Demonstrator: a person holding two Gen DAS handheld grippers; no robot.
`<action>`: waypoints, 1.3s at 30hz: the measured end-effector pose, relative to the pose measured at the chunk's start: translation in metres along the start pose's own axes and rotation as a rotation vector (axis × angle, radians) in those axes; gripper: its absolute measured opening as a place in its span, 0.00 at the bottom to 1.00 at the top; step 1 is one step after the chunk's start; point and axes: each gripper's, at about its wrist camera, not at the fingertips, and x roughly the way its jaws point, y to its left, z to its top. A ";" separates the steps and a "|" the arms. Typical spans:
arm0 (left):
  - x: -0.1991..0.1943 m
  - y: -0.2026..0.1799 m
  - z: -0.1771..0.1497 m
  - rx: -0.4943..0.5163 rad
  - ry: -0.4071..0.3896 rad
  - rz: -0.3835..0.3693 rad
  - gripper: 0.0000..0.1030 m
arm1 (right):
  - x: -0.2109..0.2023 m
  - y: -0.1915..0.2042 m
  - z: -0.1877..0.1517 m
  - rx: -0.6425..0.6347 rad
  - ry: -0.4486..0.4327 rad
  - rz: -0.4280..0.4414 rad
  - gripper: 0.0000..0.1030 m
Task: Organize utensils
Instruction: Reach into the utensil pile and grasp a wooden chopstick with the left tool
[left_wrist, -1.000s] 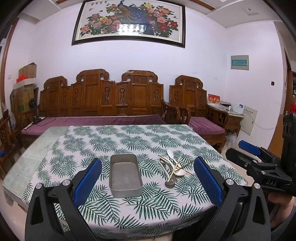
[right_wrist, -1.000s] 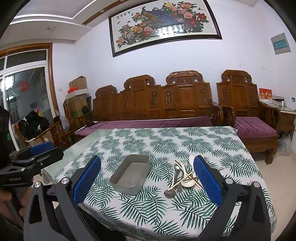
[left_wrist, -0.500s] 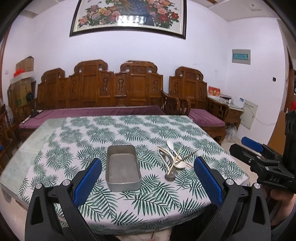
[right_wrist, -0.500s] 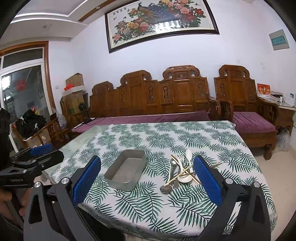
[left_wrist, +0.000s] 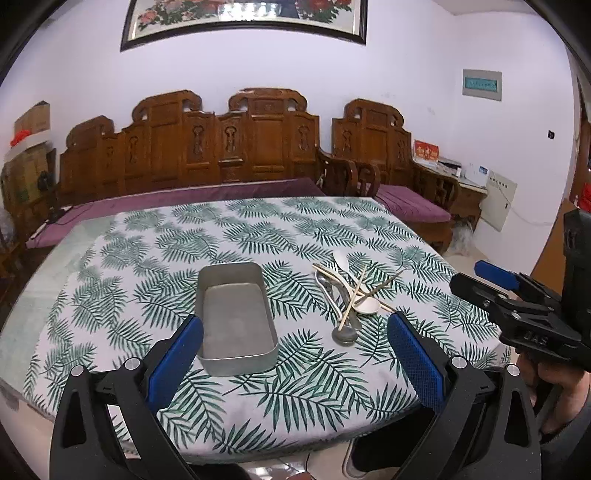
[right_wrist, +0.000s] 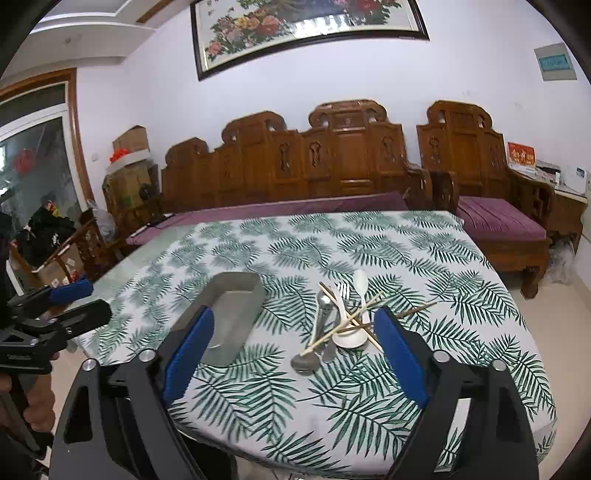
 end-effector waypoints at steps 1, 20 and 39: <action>0.003 0.000 0.001 -0.001 0.004 -0.004 0.94 | 0.006 -0.003 0.000 0.003 0.006 -0.005 0.82; 0.118 -0.019 0.010 0.086 0.141 -0.096 0.76 | 0.125 -0.080 -0.001 0.040 0.159 -0.109 0.65; 0.265 -0.068 -0.003 0.161 0.322 -0.275 0.26 | 0.206 -0.154 -0.024 0.121 0.302 -0.158 0.56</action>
